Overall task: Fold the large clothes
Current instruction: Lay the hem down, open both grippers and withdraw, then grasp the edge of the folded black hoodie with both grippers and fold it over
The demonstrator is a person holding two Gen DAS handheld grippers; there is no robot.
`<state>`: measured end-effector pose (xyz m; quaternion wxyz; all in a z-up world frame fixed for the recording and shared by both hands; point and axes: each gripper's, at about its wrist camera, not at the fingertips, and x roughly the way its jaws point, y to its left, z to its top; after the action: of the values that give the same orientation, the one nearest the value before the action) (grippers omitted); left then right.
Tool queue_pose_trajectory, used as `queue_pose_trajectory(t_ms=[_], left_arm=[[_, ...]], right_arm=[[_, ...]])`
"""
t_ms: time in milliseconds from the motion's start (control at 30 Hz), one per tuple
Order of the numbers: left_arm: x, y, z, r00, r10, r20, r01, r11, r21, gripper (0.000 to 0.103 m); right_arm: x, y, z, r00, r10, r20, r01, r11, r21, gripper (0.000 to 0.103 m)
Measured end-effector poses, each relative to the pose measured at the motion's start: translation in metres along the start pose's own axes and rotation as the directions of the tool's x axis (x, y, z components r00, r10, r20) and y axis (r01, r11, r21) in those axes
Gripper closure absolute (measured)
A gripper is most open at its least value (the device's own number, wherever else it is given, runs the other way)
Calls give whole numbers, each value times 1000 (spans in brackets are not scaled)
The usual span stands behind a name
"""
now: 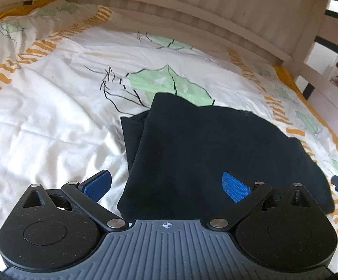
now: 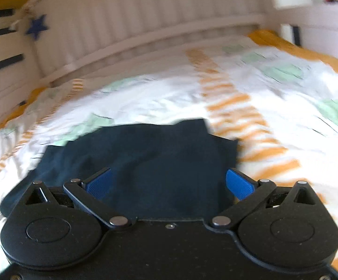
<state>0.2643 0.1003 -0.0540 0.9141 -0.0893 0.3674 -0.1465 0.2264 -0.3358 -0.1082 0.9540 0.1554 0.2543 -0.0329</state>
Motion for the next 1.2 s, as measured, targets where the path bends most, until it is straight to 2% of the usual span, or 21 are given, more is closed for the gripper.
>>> queue_pose_trajectory(t_ms=[100, 200, 333, 433, 633, 800, 1000, 1100, 1133, 1167, 1200], left_arm=[[15, 8, -2, 999, -4, -32, 3, 1000, -20, 0], [31, 21, -5, 997, -15, -72, 10, 997, -71, 0], [51, 34, -9, 991, -69, -117, 54, 991, -125, 0], [60, 31, -4, 989, -90, -113, 78, 991, -108, 0], [83, 23, 12, 984, -133, -120, 123, 988, -91, 0], [102, 25, 24, 976, -180, -120, 164, 978, -132, 0], [110, 22, 33, 971, -189, -146, 168, 975, -144, 1], [106, 27, 31, 957, -257, -132, 227, 952, -207, 2], [105, 29, 30, 953, -280, -121, 246, 940, -236, 3], [103, 29, 29, 950, -295, -107, 260, 931, -258, 11], [102, 28, 28, 951, -292, -103, 256, 929, -268, 29]], right_arm=[[6, -30, -2, 998, -10, -60, 15, 996, 85, 1], [11, -49, -8, 993, 51, -106, -32, 985, 171, 1], [22, -55, -17, 977, 170, -132, -135, 962, 238, 0], [35, -51, -16, 962, 236, -138, -200, 951, 237, 0], [53, -53, -13, 948, 294, -122, -251, 926, 282, 0], [65, -50, -9, 939, 320, -124, -283, 927, 248, 0], [74, -48, -7, 932, 347, -101, -315, 918, 240, 0], [73, -47, -9, 932, 350, -92, -321, 918, 233, 0], [73, -48, -8, 931, 353, -91, -324, 916, 235, 0], [72, -48, -8, 930, 356, -89, -327, 914, 238, 0], [72, -48, -8, 930, 357, -90, -327, 914, 240, 0]])
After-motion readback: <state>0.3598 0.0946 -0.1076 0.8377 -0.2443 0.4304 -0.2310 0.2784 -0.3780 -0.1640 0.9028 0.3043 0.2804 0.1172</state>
